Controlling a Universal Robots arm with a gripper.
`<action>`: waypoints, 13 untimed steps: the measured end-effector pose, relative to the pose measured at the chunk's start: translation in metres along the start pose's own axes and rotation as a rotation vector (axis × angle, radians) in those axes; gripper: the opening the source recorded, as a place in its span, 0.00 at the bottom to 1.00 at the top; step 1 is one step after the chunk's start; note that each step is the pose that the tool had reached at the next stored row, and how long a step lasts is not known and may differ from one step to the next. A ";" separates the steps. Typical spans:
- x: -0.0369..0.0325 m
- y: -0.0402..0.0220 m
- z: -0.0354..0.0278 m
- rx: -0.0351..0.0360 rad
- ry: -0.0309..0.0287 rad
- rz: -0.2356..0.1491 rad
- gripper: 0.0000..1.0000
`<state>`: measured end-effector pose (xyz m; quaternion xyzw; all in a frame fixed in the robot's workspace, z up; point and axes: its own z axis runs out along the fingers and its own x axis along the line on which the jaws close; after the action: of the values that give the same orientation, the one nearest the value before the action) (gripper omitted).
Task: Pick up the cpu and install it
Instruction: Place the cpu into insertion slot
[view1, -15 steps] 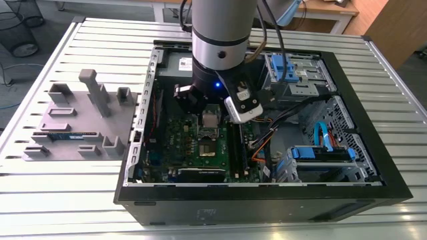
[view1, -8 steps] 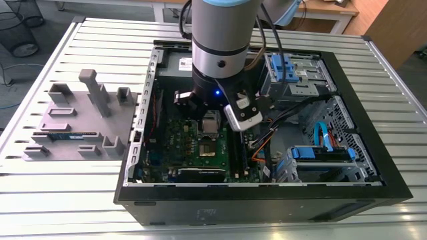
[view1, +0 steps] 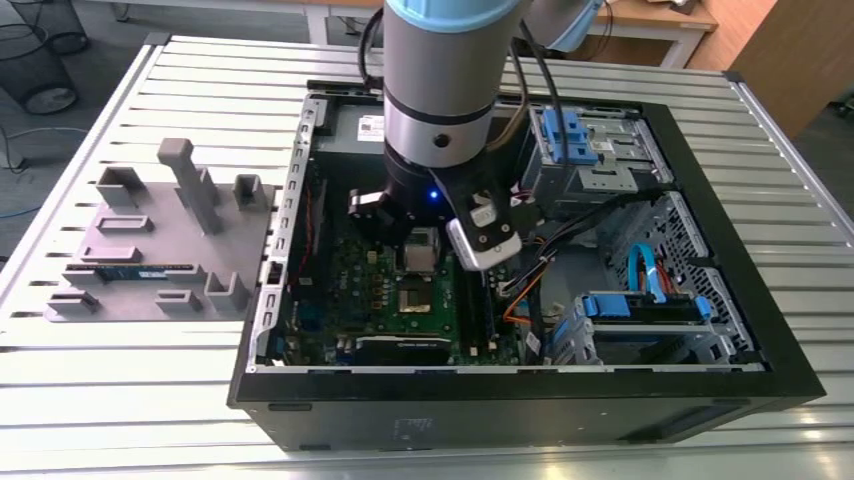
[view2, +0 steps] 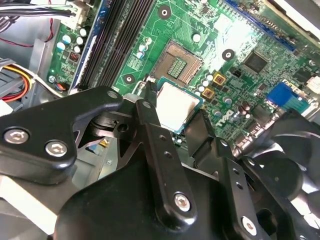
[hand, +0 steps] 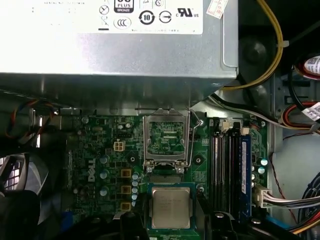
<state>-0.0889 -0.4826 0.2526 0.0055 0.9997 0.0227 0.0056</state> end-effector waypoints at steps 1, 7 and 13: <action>0.0000 -0.0001 0.0013 0.0000 0.0000 0.000 0.47; 0.0001 -0.0005 0.0096 0.0000 -0.0001 0.000 0.47; 0.0001 -0.0017 0.0193 0.0000 -0.0001 0.001 0.47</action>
<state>-0.0888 -0.4834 0.2332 0.0061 0.9997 0.0227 0.0056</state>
